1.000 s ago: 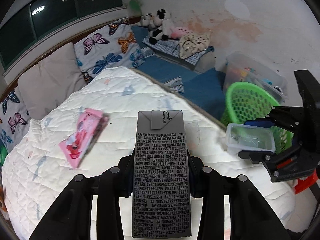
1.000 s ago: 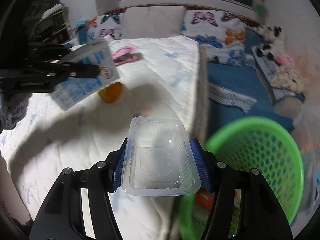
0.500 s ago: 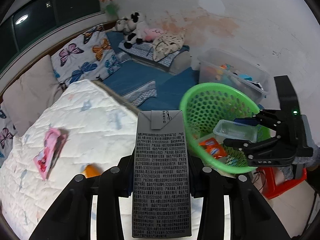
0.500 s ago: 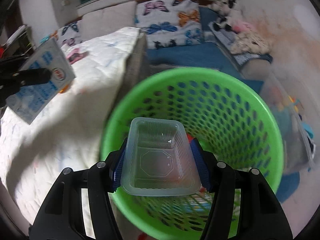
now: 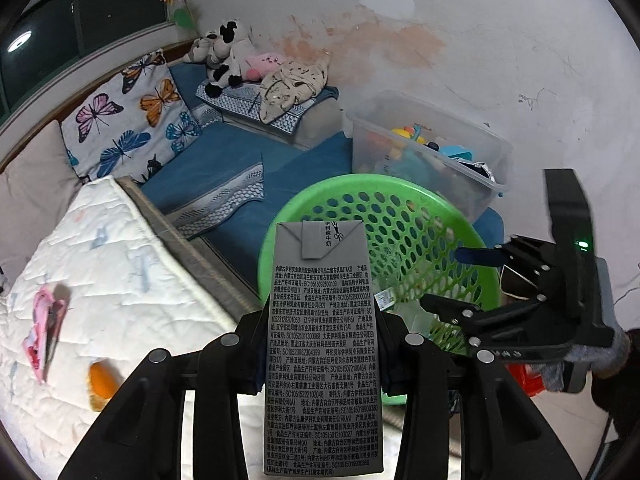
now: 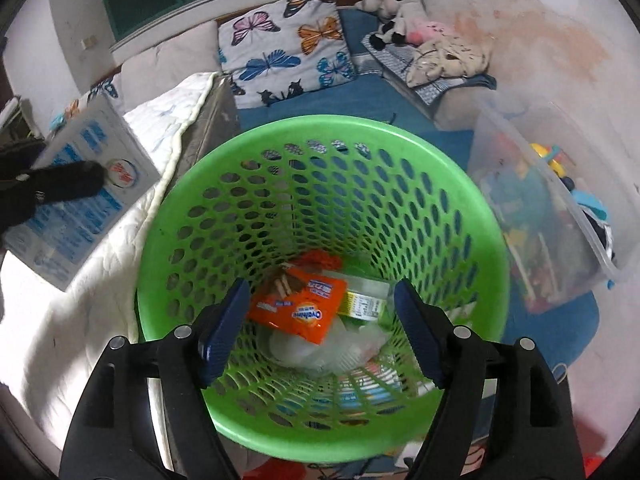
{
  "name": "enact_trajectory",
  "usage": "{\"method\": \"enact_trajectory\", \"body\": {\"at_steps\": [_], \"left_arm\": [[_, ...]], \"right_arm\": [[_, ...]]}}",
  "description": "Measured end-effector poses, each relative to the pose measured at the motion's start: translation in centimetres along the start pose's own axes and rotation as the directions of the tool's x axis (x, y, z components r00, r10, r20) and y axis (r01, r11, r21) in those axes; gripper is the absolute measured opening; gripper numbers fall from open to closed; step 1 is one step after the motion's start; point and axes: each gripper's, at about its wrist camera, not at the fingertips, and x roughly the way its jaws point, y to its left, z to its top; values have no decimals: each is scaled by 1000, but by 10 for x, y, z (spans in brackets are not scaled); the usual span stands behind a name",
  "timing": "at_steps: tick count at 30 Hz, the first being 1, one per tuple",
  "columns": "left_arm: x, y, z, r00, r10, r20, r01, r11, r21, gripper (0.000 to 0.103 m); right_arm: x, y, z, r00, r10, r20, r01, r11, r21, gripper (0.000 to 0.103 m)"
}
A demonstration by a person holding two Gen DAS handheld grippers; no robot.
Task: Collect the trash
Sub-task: 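Carry the carton and tray over the green basket and open both grippers, then move both grippers back over the bed toward the pink wrapper and orange peel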
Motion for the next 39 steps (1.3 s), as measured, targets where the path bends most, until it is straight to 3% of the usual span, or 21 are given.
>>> {"method": "enact_trajectory", "body": {"at_steps": [16,19,21,29,39], "left_arm": [[58,-34,3,997,-26,-79,21,998,-63,39],[61,-34,2,996,-27,-79,21,997,-72,44],[60,-33,2,997,-25,-69,20,997,-78,56],[43,-18,-5,1000,-13,-24,11,994,-105,57],[12,34,-27,997,74,1,-72,981,-182,57]], "right_arm": [[-35,-17,-18,998,-14,61,12,999,45,77],[-36,-17,-18,998,-9,66,6,999,50,77],[-36,-16,-18,998,-4,67,1,999,53,77],[-38,-7,-17,997,10,70,-13,999,37,77],[-35,25,-10,996,49,72,-47,999,-21,77]]}}
